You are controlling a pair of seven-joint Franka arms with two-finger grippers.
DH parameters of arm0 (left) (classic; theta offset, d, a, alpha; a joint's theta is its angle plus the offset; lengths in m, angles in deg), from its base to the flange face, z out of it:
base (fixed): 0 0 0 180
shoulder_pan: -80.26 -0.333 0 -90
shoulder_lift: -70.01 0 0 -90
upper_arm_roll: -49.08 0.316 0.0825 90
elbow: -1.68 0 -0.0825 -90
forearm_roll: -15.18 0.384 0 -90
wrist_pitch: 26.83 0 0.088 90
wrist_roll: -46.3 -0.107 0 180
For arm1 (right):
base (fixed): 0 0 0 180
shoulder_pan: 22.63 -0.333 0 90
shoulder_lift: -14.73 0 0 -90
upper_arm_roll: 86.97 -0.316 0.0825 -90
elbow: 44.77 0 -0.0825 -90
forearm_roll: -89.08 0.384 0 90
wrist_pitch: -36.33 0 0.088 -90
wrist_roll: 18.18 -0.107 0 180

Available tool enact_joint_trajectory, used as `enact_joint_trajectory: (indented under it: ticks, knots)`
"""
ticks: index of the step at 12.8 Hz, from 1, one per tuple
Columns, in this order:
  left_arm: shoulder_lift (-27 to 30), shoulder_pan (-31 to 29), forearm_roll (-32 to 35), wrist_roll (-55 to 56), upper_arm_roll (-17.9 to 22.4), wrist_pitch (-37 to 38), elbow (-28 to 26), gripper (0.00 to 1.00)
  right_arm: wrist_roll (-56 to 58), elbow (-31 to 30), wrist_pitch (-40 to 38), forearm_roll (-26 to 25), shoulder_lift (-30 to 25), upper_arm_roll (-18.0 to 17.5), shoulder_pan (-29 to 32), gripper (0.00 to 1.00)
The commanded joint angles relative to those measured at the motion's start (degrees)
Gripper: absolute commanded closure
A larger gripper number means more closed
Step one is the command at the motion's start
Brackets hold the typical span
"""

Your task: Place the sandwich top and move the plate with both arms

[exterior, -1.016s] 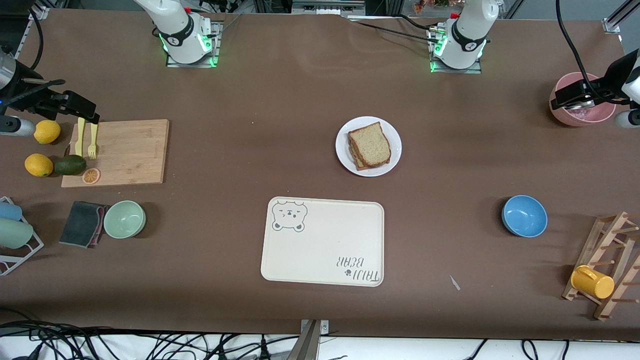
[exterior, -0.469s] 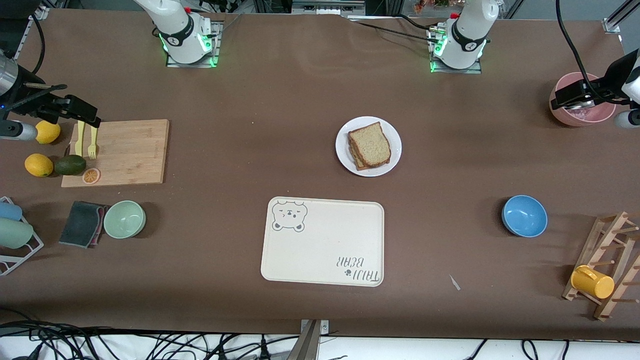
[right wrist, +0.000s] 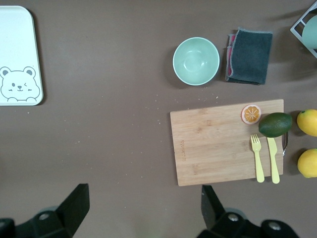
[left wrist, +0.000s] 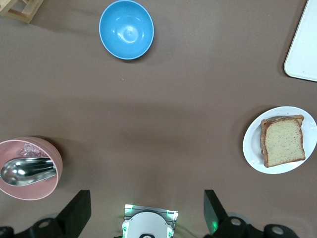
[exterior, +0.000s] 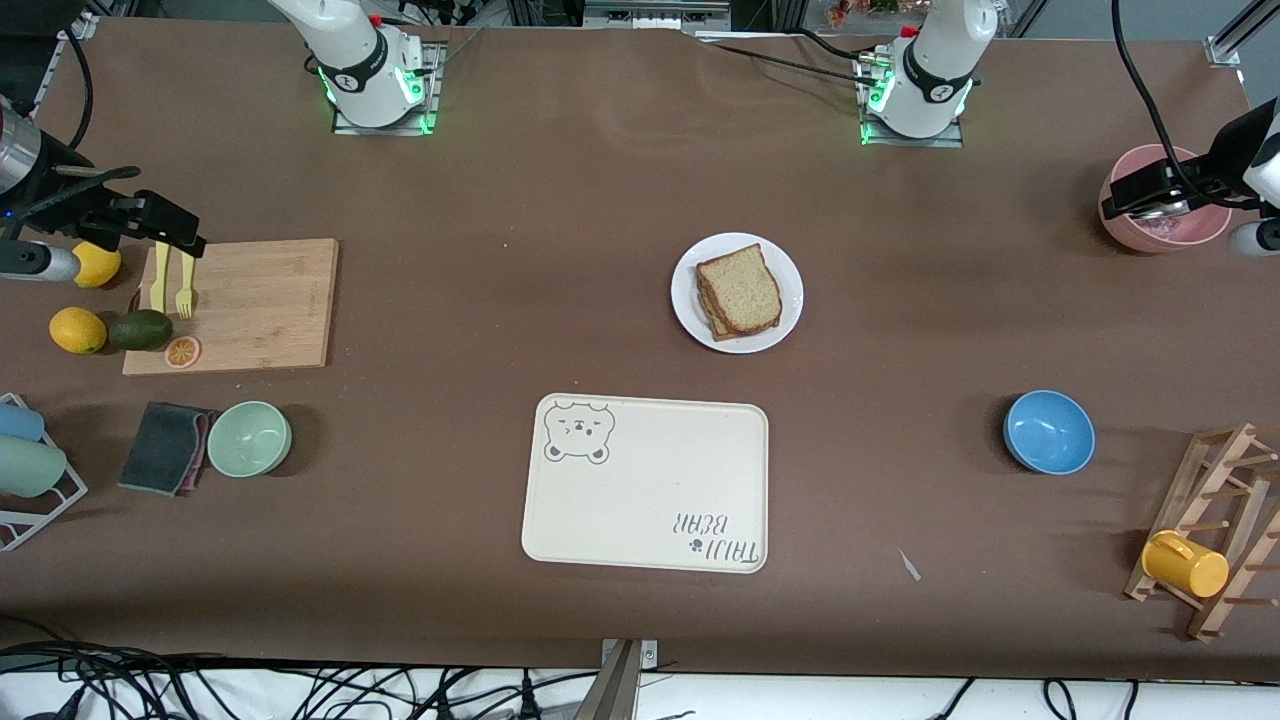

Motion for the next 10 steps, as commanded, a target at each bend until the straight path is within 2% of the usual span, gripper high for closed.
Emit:
enact_joint_trajectory:
  ticks: [1,10]
  knots:
    - [0.40,-0.55,-1.41,-0.40,-0.25,0.84,0.38,0.00,0.62,1.64,-0.53,0.56,0.75,0.34,-0.04,0.00]
    - [0.40,-0.55,-1.41,-0.57,-0.25,0.84,0.47,0.00,0.27,2.43,-0.44,0.83,2.25,0.25,-0.13,0.00]
